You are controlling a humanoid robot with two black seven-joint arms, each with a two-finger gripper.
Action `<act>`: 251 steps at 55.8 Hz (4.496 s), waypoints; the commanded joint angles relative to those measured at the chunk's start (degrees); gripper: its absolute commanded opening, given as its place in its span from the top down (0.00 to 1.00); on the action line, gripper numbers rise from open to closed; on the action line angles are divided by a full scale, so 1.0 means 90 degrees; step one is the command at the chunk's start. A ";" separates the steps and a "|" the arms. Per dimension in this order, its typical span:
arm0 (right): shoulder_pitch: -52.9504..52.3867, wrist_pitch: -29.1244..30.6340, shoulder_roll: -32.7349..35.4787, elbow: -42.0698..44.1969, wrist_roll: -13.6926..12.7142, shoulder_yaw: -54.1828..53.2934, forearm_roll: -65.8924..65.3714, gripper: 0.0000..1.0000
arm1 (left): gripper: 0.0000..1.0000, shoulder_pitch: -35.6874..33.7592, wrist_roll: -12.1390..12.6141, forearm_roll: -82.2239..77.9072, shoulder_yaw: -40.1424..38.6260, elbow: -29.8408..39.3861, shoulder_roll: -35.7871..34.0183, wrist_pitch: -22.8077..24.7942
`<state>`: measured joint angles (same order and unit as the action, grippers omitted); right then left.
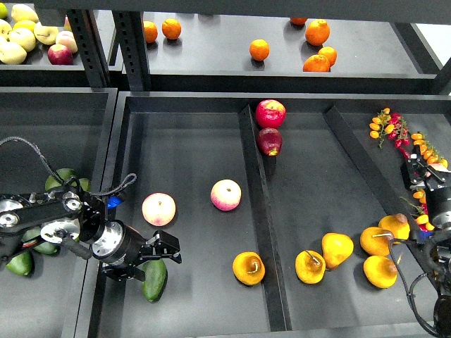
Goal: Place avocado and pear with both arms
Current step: 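Lower the left gripper and close it on the green avocado, then lift the avocado and carry it toward the avocado bin, then lower the avocado among the other avocados and open the left gripper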
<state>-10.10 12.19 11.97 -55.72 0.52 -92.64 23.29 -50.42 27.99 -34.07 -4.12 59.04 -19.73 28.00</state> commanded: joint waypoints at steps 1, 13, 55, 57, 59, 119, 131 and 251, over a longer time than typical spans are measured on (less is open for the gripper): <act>0.0009 0.0023 -0.0002 0.0000 0.0001 -0.0009 0.0000 0.00 | 0.01 0.0006 0.0001 -0.0228 0.0009 -0.0339 0.0248 0.0000; 0.0019 0.0052 -0.0012 -0.0068 0.0001 -0.0010 0.0000 0.00 | 0.01 -0.0004 0.0001 -0.0717 -0.0020 -0.0584 0.0366 0.0000; 0.0019 0.0072 -0.0051 -0.0147 0.0001 -0.0068 0.0000 0.00 | 0.01 0.0211 0.0001 -0.1068 -0.0011 -0.0877 0.0542 0.0000; 0.0019 0.0072 -0.0051 -0.0147 0.0001 -0.0078 0.0000 0.00 | 0.01 0.0211 0.0001 -0.1137 -0.0020 -0.0887 0.0600 0.0000; 0.0019 0.0072 -0.0051 -0.0147 0.0001 -0.0088 0.0000 0.00 | 0.01 0.0211 0.0001 -0.1137 -0.0020 -0.0896 0.0620 0.0000; 0.0136 0.0189 -0.0031 -0.0293 0.0001 -0.0273 0.0000 0.00 | 0.27 0.0592 0.0001 -0.2113 -0.0372 -0.1170 0.0864 0.0000; 0.0136 0.0199 -0.0031 -0.0293 0.0010 -0.0283 0.0000 0.00 | 0.34 0.0719 0.0001 -0.2201 -0.0479 -0.1336 0.1059 0.0000; 0.0449 0.0531 -0.0275 -0.0391 -0.0029 -0.0273 0.0000 0.00 | 0.51 -0.0277 0.0001 -0.1029 -0.1202 -0.2263 -0.1128 0.0000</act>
<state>-6.06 16.46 9.77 -59.13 0.25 -95.04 23.29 -53.64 28.00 -43.49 -14.89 38.88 -28.96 28.00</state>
